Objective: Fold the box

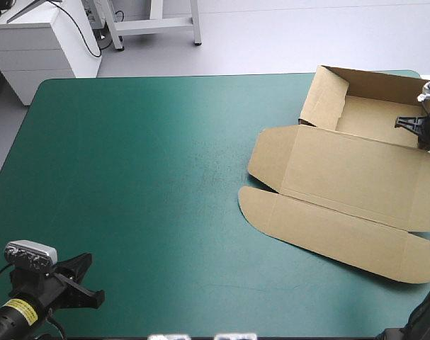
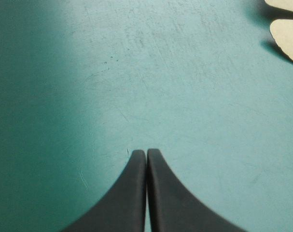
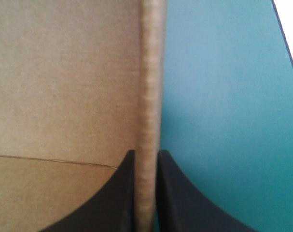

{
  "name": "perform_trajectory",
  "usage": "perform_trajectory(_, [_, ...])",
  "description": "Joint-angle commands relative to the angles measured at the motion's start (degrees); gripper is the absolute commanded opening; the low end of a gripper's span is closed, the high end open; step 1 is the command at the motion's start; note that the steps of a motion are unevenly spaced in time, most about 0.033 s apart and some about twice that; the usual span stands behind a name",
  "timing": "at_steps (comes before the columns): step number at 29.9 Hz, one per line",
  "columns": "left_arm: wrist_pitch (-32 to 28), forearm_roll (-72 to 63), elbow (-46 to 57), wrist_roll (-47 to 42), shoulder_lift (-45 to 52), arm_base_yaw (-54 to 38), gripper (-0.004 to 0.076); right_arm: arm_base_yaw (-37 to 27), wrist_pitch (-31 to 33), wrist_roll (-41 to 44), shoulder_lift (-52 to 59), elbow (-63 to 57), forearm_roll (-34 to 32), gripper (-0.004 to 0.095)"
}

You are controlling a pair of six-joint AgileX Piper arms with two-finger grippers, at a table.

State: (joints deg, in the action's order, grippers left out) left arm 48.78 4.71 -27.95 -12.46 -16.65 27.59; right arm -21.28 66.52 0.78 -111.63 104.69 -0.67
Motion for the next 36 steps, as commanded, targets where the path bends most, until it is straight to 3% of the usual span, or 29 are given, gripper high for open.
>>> perform_trajectory(1, [-3.99, 0.16, -1.58, -0.5, -0.54, 0.42, -0.0008, -0.61, -1.12, -1.75, 3.43, 2.01, 1.26, 0.0307])
perform_trajectory(3, [-3.87, 0.16, -1.58, -0.5, -0.54, 0.42, -0.0008, -0.61, -0.99, -2.05, 3.43, 2.38, 1.26, 0.0495])
perform_trajectory(6, [-3.87, 0.16, -1.58, -0.5, -0.54, 0.42, -0.0008, -0.61, 1.5, -2.05, 3.43, 4.7, -1.0, 0.0693])
perform_trajectory(8, [-3.87, 0.16, -1.58, -0.5, -0.54, 0.42, -0.0008, -0.61, 5.24, -2.08, 3.54, 7.68, -1.58, 0.072])
perform_trajectory(11, [-3.77, 0.16, -1.58, -0.5, -0.54, 0.42, -0.0008, -0.61, 5.24, -2.42, 6.41, 10.97, 0.67, 0.0718])
perform_trajectory(13, [-3.77, 0.16, -1.58, -0.5, -0.54, 0.42, -0.0008, -0.51, 5.24, -4.24, 10.29, 12.02, 6.61, 0.0708])
perform_trajectory(16, [-3.77, -0.08, -1.58, -0.5, -0.54, 0.42, -0.0008, -0.51, 5.24, -9.26, 16.9, 11.81, 19.17, 0.0592])
perform_trajectory(19, [-3.77, -0.08, -1.58, -0.5, -0.54, 0.42, -0.0008, 0.75, 5.13, -17.36, 23.82, 10.05, 32.22, 0.0358])
perform_trajectory(23, [-3.58, -0.46, -1.58, -0.5, -0.54, 0.42, -0.0008, 5.67, 5.13, -23.24, 33.85, 3.05, 38.96, 0.0022])
perform_trajectory(24, [-3.58, -0.59, -1.58, -0.5, -0.54, 0.42, -0.0008, 7.42, 5.03, -24.24, 36.28, 0.56, 39.47, -0.0017])
perform_trajectory(30, [-2.73, -0.73, -1.58, -0.5, -0.54, 0.42, -0.0008, 16.61, -2.42, -29.17, 49.77, -16.54, 39.5, -0.0018])
perform_trajectory(36, [-2.49, -0.63, -1.58, -0.39, -0.54, 0.42, -0.0008, 18.88, -13.31, -30.97, 64.05, -35.12, 34.22, -0.0018])
